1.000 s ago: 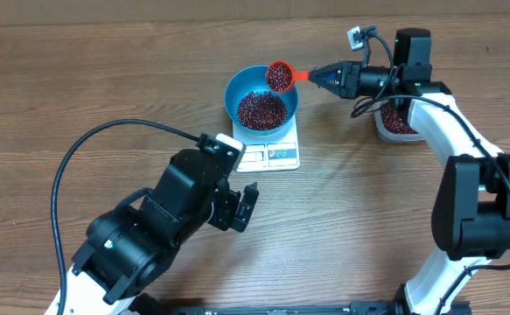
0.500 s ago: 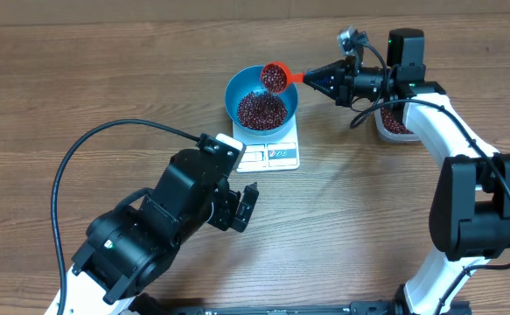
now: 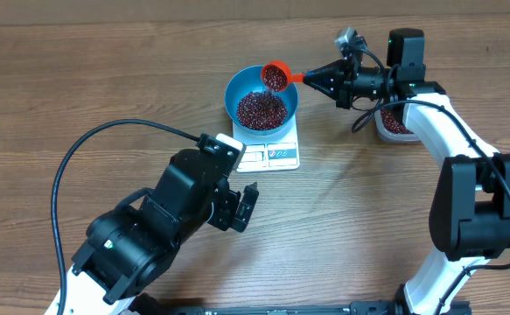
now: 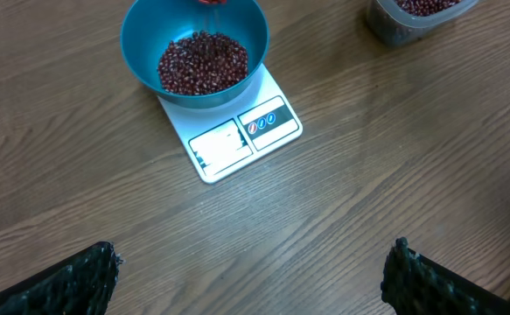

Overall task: Scoop item into bowl and weigh 150g on scale
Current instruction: 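Tip the scoop to pour beans into the teal bowl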

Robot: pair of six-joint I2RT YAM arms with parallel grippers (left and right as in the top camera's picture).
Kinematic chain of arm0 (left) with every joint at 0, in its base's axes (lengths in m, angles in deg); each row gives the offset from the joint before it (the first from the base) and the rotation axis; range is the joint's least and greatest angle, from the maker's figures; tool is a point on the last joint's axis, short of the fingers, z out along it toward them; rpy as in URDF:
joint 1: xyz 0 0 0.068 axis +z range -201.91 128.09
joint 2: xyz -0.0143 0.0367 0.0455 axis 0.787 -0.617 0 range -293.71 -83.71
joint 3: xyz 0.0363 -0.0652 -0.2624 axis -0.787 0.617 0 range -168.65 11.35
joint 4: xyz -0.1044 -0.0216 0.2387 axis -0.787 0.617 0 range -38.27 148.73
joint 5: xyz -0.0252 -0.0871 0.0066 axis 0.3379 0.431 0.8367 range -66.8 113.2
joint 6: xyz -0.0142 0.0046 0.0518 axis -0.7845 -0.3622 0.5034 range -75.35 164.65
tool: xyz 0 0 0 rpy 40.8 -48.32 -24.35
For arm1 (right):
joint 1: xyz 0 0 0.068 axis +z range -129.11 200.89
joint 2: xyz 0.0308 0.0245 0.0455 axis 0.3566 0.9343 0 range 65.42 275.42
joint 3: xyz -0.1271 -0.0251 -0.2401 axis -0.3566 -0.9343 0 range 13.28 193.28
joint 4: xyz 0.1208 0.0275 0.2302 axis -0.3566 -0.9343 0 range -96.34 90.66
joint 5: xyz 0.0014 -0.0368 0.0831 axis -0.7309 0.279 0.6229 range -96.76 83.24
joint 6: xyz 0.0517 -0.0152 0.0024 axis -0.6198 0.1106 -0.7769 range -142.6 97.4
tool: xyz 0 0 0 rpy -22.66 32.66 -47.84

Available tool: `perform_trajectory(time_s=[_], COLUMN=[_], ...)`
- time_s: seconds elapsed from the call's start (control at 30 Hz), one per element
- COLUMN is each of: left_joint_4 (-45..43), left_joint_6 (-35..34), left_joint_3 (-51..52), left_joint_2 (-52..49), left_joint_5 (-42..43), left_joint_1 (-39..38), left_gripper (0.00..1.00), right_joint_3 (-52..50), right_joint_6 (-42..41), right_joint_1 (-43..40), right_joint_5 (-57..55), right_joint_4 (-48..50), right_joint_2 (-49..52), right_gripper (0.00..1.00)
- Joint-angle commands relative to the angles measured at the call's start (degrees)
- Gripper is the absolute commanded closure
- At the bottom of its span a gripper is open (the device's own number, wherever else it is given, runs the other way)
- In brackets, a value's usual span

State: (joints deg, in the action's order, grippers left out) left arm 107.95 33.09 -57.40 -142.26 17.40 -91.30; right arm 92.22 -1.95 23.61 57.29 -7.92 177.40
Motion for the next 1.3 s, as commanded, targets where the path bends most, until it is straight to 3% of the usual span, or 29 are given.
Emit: perform_trajectory(time_s=[0.0, 0.23, 0.43, 1.27], left_joint_4=[0.2, 0.2, 0.2, 0.2], left_joint_6=[0.8, 0.8, 0.8, 0.8], left_joint_3=[0.1, 0.1, 0.1, 0.1], left_joint_2=[-0.3, -0.3, -0.3, -0.3], left_joint_5=[-0.6, -0.6, -0.6, -0.6], left_joint_1=[-0.4, -0.4, -0.4, -0.4], left_gripper=[0.01, 0.01, 0.01, 0.01], right_joint_3=[-0.1, -0.1, -0.1, -0.1], right_joint_6=[0.9, 0.9, 6.9, 17.4], right_joint_1=[0.3, 0.3, 0.3, 0.3], right_joint_5=[0.2, 0.2, 0.2, 0.2], right_joint_4=[0.4, 0.7, 0.6, 0.4], right_joint_2=[0.0, 0.0, 0.0, 0.0], right_gripper=[0.96, 0.96, 0.96, 0.96])
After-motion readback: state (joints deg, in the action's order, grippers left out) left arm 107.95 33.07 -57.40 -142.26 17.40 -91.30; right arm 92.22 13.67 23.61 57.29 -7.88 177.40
